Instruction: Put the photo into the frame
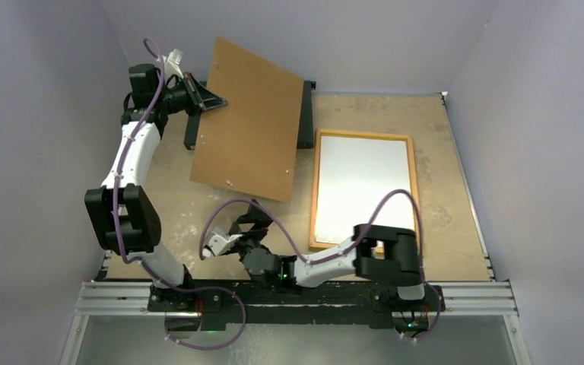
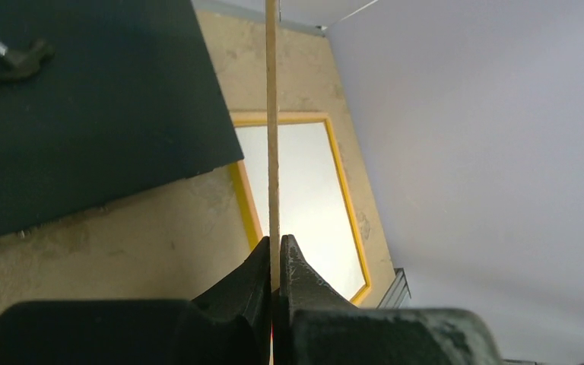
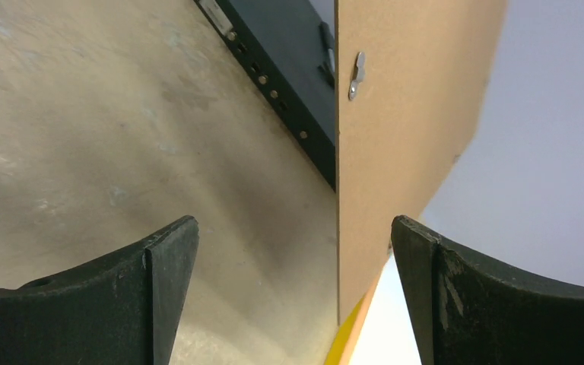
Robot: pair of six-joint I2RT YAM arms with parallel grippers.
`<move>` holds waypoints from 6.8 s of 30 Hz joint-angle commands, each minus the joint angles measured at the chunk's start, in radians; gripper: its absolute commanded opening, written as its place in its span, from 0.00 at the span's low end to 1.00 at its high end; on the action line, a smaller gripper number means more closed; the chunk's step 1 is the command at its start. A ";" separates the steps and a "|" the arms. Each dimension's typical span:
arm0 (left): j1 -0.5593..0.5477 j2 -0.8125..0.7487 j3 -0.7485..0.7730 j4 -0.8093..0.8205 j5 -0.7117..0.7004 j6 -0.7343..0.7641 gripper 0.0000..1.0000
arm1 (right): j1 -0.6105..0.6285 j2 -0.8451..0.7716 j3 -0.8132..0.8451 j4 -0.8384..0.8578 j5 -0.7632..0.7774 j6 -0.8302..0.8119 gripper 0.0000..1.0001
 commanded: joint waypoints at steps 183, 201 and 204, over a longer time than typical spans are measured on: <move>-0.119 0.047 -0.067 -0.551 -0.177 0.998 0.62 | -1.671 -0.559 0.136 -1.550 -1.656 1.113 0.36; -0.119 0.046 -0.089 -0.545 -0.177 1.001 0.61 | -1.567 -0.552 0.134 -1.589 -1.307 1.120 0.74; -0.119 0.047 -0.087 -0.546 -0.173 0.998 0.61 | -1.567 -0.555 0.127 -1.588 -1.294 1.121 0.89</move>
